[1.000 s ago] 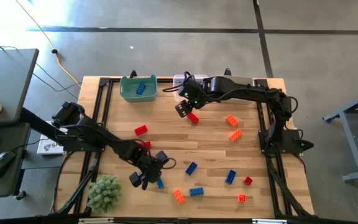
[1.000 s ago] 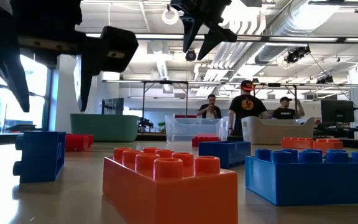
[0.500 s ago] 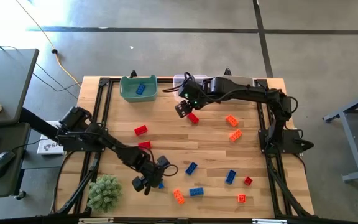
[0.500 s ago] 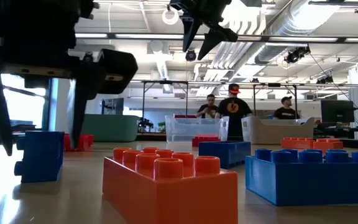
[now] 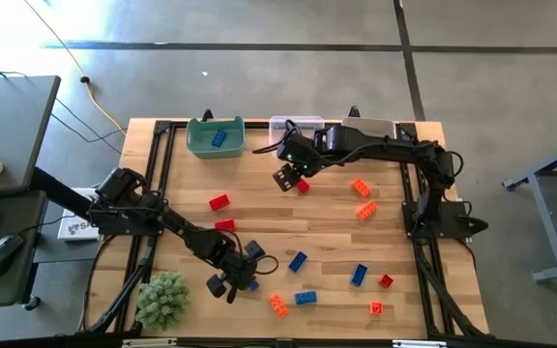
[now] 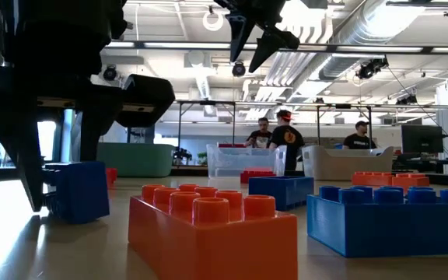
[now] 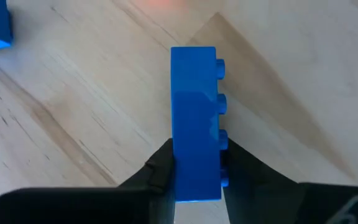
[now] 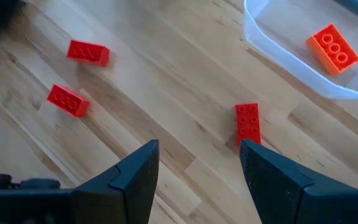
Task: Sort & place blocks by color
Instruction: Put the blue game piece into the green bin
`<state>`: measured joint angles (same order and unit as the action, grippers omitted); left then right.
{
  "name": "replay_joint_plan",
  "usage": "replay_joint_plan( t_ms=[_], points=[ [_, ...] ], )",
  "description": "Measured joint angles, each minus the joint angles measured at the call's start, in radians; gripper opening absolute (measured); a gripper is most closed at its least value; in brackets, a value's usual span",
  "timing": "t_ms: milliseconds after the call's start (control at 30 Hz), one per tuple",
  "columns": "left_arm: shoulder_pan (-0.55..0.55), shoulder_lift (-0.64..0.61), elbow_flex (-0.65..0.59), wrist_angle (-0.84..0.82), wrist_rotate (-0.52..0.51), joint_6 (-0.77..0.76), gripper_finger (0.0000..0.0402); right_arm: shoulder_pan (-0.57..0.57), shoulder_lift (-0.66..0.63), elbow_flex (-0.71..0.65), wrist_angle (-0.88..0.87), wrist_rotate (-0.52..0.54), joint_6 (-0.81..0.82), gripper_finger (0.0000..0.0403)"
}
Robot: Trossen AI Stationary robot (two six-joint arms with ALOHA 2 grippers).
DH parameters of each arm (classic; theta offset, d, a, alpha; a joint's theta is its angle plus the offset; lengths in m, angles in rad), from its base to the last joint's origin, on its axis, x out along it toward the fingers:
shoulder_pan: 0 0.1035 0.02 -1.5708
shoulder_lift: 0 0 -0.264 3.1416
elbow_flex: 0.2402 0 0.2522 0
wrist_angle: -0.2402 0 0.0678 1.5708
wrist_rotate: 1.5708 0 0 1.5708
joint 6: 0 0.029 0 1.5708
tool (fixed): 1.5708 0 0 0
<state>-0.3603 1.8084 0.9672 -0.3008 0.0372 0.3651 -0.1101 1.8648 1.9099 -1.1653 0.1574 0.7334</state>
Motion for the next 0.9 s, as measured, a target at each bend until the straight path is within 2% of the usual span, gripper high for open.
replay_joint_plan(
  t_ms=[367,700,900],
  points=[
    [0.071,-0.014,0.000,-0.046,-0.001,-0.052,0.0065,0.001,0.000,0.000,-0.136,-0.002,-0.102,0.0211],
    [0.217,-0.135,-0.002,-0.117,-0.033,-0.077,0.0065,-0.003,0.000,0.000,-0.237,0.001,-0.241,0.0211],
    [0.322,-0.234,0.000,-0.128,-0.116,-0.146,0.0065,-0.003,0.000,0.000,-0.292,0.064,-0.271,0.0211]
  ],
)
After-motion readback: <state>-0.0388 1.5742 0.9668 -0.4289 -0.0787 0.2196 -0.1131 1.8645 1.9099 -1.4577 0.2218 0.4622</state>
